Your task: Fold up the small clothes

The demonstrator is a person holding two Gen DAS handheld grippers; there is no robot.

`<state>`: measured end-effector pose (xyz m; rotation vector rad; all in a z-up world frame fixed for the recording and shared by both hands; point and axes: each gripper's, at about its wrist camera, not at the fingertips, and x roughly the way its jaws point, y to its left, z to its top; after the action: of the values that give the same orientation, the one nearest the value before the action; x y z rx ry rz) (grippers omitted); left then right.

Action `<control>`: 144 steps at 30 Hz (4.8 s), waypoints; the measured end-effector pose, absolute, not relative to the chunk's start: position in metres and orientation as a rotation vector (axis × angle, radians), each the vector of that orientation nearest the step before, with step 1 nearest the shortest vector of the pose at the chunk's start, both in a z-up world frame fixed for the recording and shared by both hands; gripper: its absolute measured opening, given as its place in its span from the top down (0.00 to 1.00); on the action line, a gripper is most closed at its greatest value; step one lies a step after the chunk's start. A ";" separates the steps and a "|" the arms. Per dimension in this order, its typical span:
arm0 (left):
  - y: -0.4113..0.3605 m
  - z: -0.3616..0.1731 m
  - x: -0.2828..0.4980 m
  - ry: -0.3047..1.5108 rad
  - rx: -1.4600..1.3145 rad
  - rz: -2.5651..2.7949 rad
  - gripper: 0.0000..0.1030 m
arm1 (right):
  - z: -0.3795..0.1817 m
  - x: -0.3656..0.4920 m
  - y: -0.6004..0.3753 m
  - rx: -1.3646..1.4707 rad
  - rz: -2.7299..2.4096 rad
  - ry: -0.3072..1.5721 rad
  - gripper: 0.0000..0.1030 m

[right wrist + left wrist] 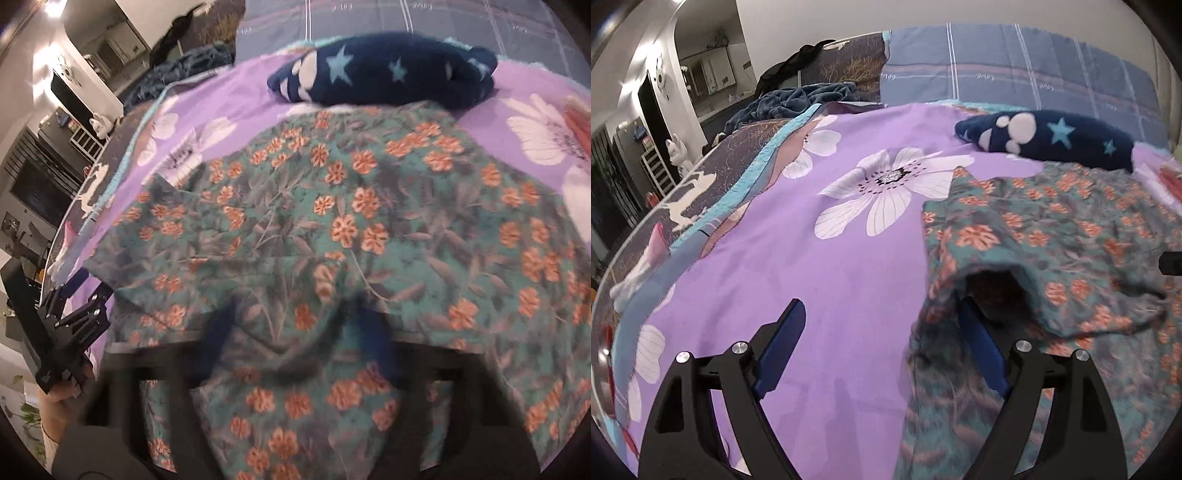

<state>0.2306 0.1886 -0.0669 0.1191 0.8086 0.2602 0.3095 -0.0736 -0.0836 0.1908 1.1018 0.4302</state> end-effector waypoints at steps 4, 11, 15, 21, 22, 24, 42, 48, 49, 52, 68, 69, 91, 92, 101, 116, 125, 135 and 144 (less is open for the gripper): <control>0.189 -0.078 0.243 0.834 0.144 0.345 0.18 | -0.056 0.289 -0.108 0.323 0.395 0.963 0.96; 0.195 -0.085 0.245 0.848 0.118 0.348 0.17 | -0.065 0.210 -0.199 0.296 0.213 0.911 0.67; 0.192 -0.089 0.246 0.859 0.130 0.353 0.17 | -0.087 0.200 -0.231 0.345 0.202 0.997 0.64; 0.186 -0.090 0.246 0.853 0.172 0.379 0.14 | -0.089 0.247 -0.215 0.398 0.272 1.007 0.44; 0.187 -0.091 0.247 0.857 0.169 0.382 0.13 | -0.093 0.260 -0.208 0.395 0.280 1.020 0.44; 0.189 -0.092 0.247 0.864 0.153 0.379 0.12 | -0.103 0.280 -0.194 0.400 0.304 1.054 0.40; 0.185 -0.091 0.245 0.844 0.181 0.397 0.11 | -0.092 0.263 -0.209 0.225 0.015 1.014 0.83; 0.188 -0.075 0.225 0.807 0.098 0.294 0.23 | -0.024 0.276 -0.148 0.093 0.164 0.853 0.60; 0.190 -0.071 0.219 0.797 0.059 0.243 0.27 | -0.015 0.282 -0.129 0.058 0.219 0.843 0.53; 0.195 -0.059 0.205 0.775 -0.009 0.125 0.57 | 0.001 0.299 -0.069 -0.020 0.378 0.850 0.49; 0.228 -0.105 0.248 0.895 -0.298 -0.048 0.59 | -0.064 0.411 0.149 -0.264 0.609 1.107 0.42; 0.228 -0.103 0.247 0.892 -0.294 -0.047 0.59 | -0.072 0.415 0.160 -0.275 0.621 1.129 0.38; 0.224 -0.085 0.226 0.813 -0.178 -0.103 0.94 | -0.049 0.386 0.129 -0.192 0.624 0.980 0.58; 0.225 -0.083 0.224 0.804 -0.173 -0.110 0.94 | -0.049 0.379 0.116 -0.189 0.624 0.984 0.58; 0.234 -0.064 0.210 0.701 -0.226 -0.137 0.94 | -0.068 0.264 -0.103 0.025 0.301 0.935 0.58; 0.139 -0.038 0.221 0.781 -0.103 -0.228 0.65 | -0.113 0.227 -0.160 0.113 0.209 0.915 0.16; 0.049 -0.095 0.263 0.890 0.120 -0.130 0.55 | -0.075 0.144 -0.297 0.455 0.179 0.786 0.53; 0.054 -0.096 0.264 0.889 0.071 -0.133 0.47 | -0.098 0.004 -0.496 1.026 -0.224 0.529 0.38; 0.051 -0.097 0.262 0.879 0.105 -0.079 0.36 | -0.113 0.023 -0.534 1.260 -0.396 0.449 0.74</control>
<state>0.2619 0.0506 -0.0968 0.1054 0.8787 -0.0786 0.0226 -0.5339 -0.1126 1.2600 0.4487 -0.3960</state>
